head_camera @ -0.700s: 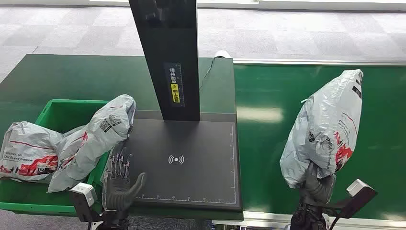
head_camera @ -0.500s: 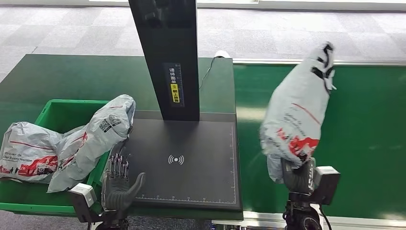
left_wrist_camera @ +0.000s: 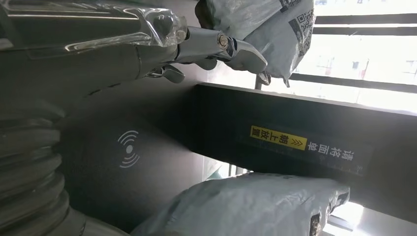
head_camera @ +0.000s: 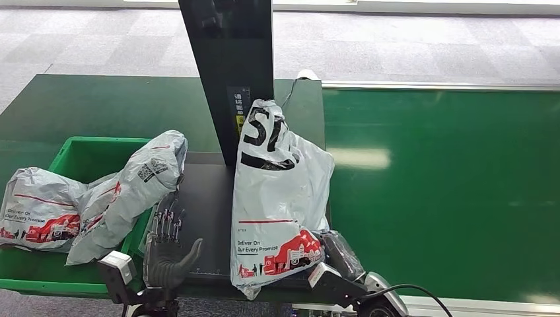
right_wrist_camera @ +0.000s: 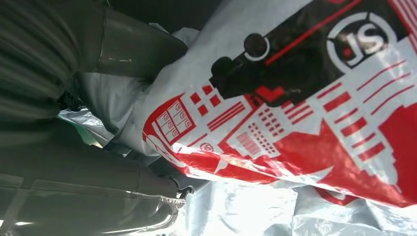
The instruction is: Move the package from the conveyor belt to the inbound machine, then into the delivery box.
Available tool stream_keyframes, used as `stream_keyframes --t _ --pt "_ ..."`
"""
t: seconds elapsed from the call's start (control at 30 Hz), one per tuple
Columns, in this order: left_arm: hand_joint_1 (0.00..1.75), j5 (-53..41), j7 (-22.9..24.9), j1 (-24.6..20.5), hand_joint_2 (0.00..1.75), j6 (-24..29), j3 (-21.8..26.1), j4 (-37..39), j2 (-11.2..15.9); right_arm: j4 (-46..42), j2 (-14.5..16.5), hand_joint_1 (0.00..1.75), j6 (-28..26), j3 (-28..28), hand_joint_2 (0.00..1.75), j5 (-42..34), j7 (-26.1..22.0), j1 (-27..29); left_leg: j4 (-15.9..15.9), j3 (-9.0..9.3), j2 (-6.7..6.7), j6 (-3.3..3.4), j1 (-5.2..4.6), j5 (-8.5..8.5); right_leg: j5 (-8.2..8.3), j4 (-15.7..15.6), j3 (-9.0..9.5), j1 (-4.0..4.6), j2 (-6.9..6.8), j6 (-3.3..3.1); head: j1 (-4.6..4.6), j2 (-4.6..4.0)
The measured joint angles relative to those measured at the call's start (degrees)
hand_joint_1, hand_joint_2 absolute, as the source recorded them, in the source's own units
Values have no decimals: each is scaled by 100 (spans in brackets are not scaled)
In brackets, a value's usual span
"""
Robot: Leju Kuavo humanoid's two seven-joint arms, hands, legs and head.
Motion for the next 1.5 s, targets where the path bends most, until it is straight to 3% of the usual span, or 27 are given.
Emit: stream_keyframes --t 0.23,0.77,1.0,1.03,1.17,1.33,1.5 --pt "0 -3 -4 -25 175 -9 0 45 3 107 -79 175 97 139 175 51 28 -16 0 1 1 0 1 0 0 0 0 1 0 0 0 0" --pt "0 -81 62 -245 175 -96 13 193 -22 838 -400 175 1643 732 175 -110 200 -659 -1 43 15 -1 2 -3 0 -1 32 2 14 0 0 0" --pt "0 -102 72 -246 175 -102 33 195 -38 911 -471 175 1730 824 175 -209 199 -763 -1 52 18 -1 4 -3 0 -1 42 4 17 -1 1 0" --pt "0 -103 72 -246 175 -104 34 195 -40 915 -477 168 1730 828 175 -211 199 -768 -1 53 18 -1 4 -3 0 -1 43 4 17 -1 1 0" --pt "0 -109 72 -239 175 -96 50 193 -46 927 -477 2 1565 834 175 -181 265 -772 -1 55 18 -1 4 -3 0 -1 49 4 17 -1 0 0" --pt "0 -131 75 -109 175 -54 89 93 -93 935 -329 0 530 697 175 -130 546 -746 -1 53 14 -1 4 -2 0 -1 51 3 13 -1 1 0" --pt "0 -138 74 10 175 -43 108 20 -122 730 -145 0 -461 236 175 -338 -20 -534 0 45 5 3 1 3 2 0 45 0 5 -1 1 0"
